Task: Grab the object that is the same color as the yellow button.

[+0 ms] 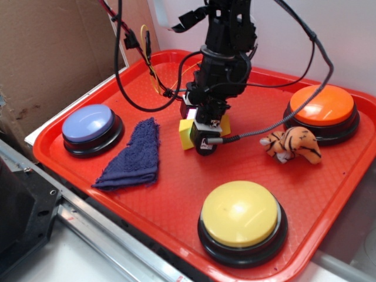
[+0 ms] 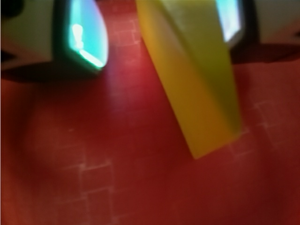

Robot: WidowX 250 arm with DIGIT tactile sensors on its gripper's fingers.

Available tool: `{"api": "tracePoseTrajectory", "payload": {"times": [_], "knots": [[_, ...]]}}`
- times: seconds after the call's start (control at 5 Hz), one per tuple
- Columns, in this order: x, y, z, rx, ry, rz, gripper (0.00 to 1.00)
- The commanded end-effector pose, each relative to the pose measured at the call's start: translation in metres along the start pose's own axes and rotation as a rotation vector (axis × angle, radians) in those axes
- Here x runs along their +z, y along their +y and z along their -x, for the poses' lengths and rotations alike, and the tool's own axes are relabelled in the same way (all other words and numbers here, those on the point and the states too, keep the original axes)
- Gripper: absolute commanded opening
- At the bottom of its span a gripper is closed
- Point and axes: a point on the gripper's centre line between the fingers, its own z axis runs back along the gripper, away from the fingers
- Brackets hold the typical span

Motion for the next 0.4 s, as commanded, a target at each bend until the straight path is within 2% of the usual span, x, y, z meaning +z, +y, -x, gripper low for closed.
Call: {"api": "tracePoseTrajectory", "payload": {"times": [0.0, 0.2], "knots": [[0.027, -0.001, 0.033, 0.105, -0.108, -0.01, 0.0], [0.058, 0.001, 0.075, 0.253, -0.197, -0.007, 0.0]]}}
